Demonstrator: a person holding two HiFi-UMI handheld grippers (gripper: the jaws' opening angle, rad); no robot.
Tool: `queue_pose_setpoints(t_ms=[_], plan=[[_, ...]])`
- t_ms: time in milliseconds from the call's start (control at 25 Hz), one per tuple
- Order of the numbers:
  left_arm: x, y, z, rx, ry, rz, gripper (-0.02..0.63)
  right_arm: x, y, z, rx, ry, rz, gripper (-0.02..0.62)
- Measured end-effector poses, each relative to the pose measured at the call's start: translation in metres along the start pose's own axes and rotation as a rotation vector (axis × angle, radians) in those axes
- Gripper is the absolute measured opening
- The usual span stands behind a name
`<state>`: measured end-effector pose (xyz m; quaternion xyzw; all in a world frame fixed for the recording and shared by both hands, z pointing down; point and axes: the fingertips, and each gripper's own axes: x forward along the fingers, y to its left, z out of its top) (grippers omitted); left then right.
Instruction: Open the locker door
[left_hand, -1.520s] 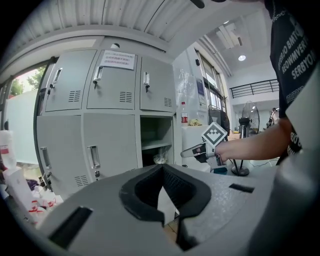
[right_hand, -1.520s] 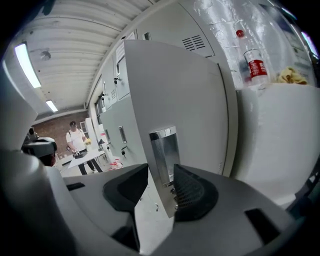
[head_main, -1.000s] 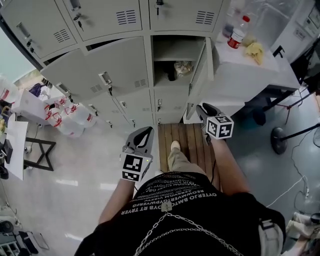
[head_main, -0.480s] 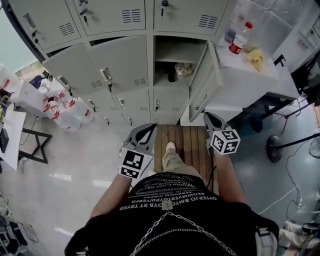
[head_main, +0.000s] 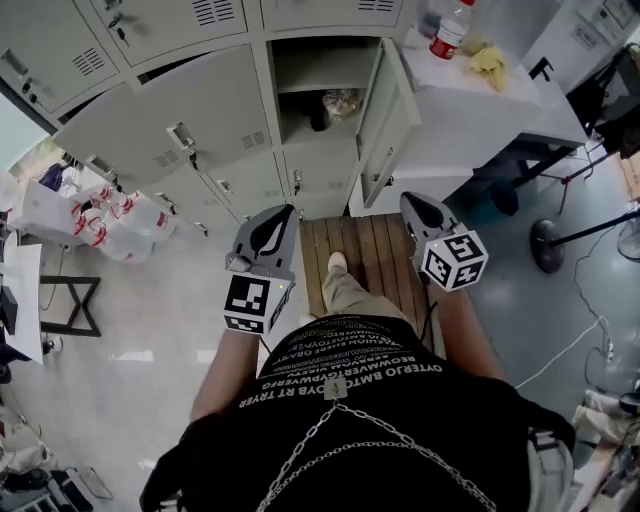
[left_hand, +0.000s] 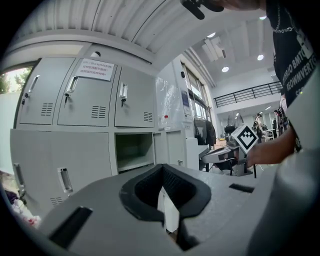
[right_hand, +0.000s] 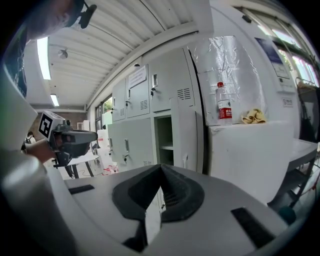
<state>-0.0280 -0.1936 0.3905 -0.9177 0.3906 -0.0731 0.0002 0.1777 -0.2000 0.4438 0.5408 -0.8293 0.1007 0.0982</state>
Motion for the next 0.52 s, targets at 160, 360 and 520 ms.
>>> queue_pose_setpoints(t_ms=[160, 360, 520], plan=[[0.009, 0.0, -0.013, -0.01, 0.029, 0.004, 0.003, 0.002, -0.003, 0.002, -0.019, 0.006, 0.011, -0.003], [0.024, 0.004, -0.029, -0.02, 0.094, 0.016, 0.003, 0.016, -0.02, -0.003, -0.013, 0.018, 0.02, -0.003], [0.051, 0.018, -0.034, -0.016, 0.111, 0.021, 0.003, 0.043, -0.034, 0.0, -0.003, 0.016, 0.041, -0.003]])
